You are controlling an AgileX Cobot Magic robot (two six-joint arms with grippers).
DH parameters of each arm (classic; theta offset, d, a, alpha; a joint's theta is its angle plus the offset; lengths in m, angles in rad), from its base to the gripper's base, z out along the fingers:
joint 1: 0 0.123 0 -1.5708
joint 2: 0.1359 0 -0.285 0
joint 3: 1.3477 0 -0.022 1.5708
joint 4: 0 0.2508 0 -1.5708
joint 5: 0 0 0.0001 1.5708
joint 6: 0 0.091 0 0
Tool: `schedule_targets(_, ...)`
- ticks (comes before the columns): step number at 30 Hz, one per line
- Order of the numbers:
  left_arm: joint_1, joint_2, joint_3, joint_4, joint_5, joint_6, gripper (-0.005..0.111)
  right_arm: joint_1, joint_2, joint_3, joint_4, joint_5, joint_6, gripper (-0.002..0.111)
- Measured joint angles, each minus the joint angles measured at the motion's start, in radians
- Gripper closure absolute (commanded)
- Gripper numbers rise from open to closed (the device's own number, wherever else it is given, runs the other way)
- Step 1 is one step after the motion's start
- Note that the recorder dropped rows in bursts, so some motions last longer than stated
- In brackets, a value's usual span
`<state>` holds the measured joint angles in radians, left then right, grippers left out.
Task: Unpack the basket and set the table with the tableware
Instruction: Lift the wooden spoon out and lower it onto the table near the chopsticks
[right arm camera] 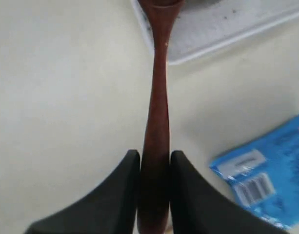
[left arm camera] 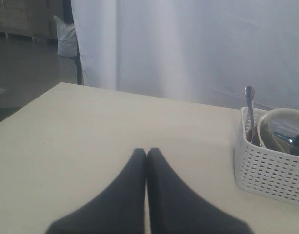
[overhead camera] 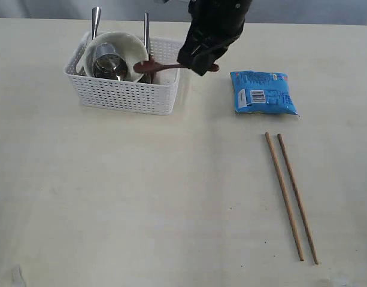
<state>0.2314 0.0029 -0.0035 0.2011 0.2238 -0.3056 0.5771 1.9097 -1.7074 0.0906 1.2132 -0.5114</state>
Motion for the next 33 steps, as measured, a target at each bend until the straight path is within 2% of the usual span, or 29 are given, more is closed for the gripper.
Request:
schedule_targets(6,0.0,0.0,0.0,0.0,0.0,0.0,0.107,0.0,-0.086,0.0,-0.135,0.002,-0.104,0.109)
schedule_targets(10,0.0,0.0,0.0,0.0,0.0,0.0,0.107,0.0,-0.116,0.0,-0.112,0.004,-0.172,0.109)
schedule_targets(19,0.0,0.0,0.0,0.0,0.0,0.0,0.107,0.0,-0.118,0.0,-0.065,0.004,-0.197,0.109)
schedule_targets(23,0.0,0.0,0.0,0.0,0.0,0.0,0.107,0.0,-0.118,0.0,-0.079,0.004,-0.38,0.109)
schedule_targets(30,0.0,0.0,0.0,0.0,0.0,0.0,0.107,0.0,-0.118,0.0,-0.083,0.004,-0.884,0.109)
schedule_targets(33,0.0,0.0,0.0,0.0,0.0,0.0,0.107,0.0,-0.118,0.0,-0.074,0.004,-1.0,0.109)
